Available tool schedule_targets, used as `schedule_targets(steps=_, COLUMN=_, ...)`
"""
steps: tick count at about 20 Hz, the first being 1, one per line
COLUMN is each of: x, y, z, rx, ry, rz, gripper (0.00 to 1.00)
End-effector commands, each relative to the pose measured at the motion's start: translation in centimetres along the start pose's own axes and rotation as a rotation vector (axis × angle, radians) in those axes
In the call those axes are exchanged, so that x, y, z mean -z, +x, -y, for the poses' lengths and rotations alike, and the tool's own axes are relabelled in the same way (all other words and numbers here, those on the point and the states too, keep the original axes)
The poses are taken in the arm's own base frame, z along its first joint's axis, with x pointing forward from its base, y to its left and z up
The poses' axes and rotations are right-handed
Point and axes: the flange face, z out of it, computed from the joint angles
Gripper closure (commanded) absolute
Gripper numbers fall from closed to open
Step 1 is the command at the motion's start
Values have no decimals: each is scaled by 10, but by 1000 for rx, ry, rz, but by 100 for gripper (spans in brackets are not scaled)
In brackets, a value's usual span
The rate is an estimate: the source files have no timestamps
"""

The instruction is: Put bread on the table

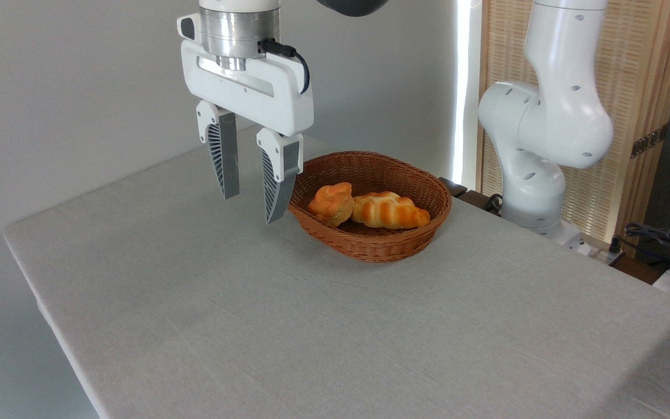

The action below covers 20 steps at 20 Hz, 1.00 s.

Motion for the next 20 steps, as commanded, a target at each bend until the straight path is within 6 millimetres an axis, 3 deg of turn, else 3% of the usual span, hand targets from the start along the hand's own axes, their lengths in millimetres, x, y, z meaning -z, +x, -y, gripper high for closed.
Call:
schedule_targets(steps=1, x=0, y=0, z=3, rx=-13, ry=-5, rz=4, gripper=0)
schedule_targets(steps=15, x=-5, y=0, z=-4, rx=-27, ry=-14, rz=21, gripper=0)
schedule_targets(steps=20, x=-15, y=-4, z=-25, rx=-59, ry=-51, rz=79, gripper=0)
